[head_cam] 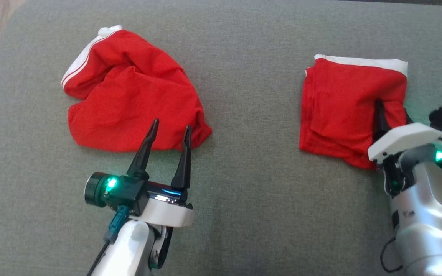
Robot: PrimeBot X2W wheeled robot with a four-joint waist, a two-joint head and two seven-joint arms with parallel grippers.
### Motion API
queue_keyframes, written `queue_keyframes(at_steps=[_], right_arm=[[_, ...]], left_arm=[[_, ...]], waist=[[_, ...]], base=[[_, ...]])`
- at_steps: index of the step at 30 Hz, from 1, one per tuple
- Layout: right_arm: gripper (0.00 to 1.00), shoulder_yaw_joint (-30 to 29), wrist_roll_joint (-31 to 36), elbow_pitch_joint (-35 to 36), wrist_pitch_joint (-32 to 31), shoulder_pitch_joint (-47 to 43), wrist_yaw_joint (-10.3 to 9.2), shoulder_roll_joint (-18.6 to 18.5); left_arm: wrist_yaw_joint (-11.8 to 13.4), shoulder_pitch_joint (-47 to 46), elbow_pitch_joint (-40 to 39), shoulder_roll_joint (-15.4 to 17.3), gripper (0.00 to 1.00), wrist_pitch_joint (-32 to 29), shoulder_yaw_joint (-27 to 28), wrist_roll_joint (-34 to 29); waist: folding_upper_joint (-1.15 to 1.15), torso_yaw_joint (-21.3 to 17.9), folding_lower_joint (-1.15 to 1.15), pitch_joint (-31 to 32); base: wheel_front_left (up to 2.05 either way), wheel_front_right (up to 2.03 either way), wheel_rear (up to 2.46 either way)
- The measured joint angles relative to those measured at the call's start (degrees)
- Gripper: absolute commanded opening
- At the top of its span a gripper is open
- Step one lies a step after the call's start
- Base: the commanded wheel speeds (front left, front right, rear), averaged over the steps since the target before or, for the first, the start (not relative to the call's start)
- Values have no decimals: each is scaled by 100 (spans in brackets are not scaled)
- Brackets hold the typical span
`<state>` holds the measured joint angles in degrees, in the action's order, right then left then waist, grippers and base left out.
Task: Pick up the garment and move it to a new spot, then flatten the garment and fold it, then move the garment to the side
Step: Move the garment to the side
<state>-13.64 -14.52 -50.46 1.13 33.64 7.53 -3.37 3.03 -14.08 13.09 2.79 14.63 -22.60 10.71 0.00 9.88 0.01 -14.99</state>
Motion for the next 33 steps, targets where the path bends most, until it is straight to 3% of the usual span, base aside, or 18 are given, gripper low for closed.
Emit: queue_keyframes(at_steps=[1,2,3,8,14,19,25,26,33], right_arm=[[100,4,68,-104,43,90,0,-13],[73,10,152,-194,93,153,0,-20],[0,23,236,-260,165,192,0,-21],[0,298,824,-419,445,234,0,-48],[0,1012,1166,-386,375,422,0,-463],[0,1875,1034,-171,77,514,0,-1187],[0,2858,539,103,-293,511,0,-2307],[0,2858,539,103,-293,511,0,-2307],[0,3435,23,268,-466,482,0,-3440]], left_arm=[[2,1,1,1,100,0,-2,1],[8,0,1,1,100,0,-3,1],[10,0,3,1,100,0,-5,1],[49,-12,45,1,100,0,-31,43],[51,-154,5,0,100,0,-137,42],[60,-272,-40,-1,100,0,-199,64],[110,-384,-59,-1,100,0,-286,130],[110,-384,-59,-1,100,0,-286,130],[110,-449,-65,-2,100,1,-289,141]], waist=[[0,13,0,-15],[0,18,0,-26],[0,15,0,-30],[0,-85,0,-17],[0,-326,0,-38],[0,-498,0,-77],[0,-538,0,-148],[0,-538,0,-148],[0,-429,-1,-212]], base=[[0,0,0],[0,0,0],[0,0,0],[0,0,0],[0,0,0],[0,0,0],[0,0,0],[0,0,0],[0,0,0]])
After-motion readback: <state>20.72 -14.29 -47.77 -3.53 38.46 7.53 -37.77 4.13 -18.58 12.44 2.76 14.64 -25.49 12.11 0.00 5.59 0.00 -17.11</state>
